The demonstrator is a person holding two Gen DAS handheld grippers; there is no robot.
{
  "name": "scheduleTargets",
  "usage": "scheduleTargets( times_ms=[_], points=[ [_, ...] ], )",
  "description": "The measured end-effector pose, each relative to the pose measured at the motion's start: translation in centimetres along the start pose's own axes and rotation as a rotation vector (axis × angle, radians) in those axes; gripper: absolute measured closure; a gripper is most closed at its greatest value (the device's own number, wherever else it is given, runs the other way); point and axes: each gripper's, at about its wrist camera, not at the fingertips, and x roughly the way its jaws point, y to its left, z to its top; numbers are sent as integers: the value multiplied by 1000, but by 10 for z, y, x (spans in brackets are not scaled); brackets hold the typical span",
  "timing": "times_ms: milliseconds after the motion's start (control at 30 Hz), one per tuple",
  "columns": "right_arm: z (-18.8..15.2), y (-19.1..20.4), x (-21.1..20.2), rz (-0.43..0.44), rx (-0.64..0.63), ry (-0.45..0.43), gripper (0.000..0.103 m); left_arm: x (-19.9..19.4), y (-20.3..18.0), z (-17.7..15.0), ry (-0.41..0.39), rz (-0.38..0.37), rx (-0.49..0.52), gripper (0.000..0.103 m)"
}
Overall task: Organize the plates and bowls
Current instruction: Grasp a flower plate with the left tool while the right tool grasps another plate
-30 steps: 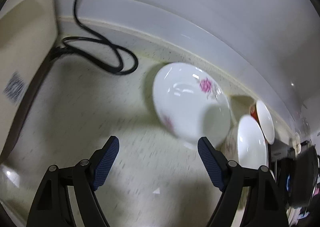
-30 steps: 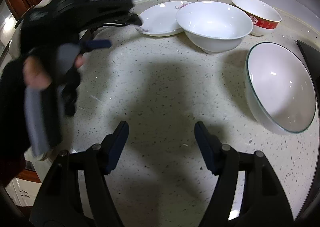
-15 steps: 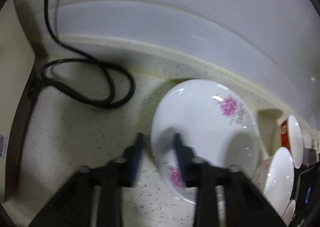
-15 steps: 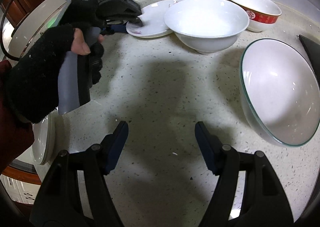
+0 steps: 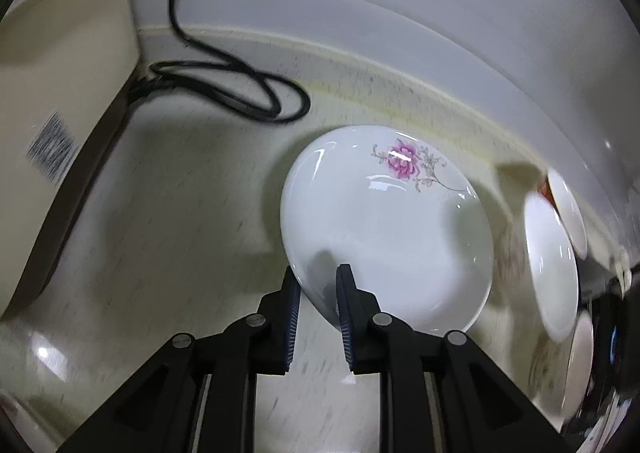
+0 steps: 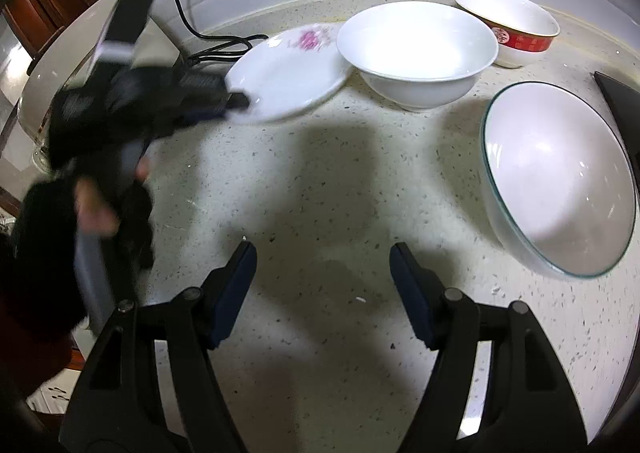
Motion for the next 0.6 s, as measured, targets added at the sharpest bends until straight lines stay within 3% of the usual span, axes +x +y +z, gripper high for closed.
scheduleTargets(
  times_ms=[367,600],
  points=[
    [-15,-16,-26,-19,105,-38,31,-42,7,-78,36,-33,137,80],
    [-24,-30,-26,-18,179,-36,31,-71,6,-116,79,-102,257,78]
  ],
)
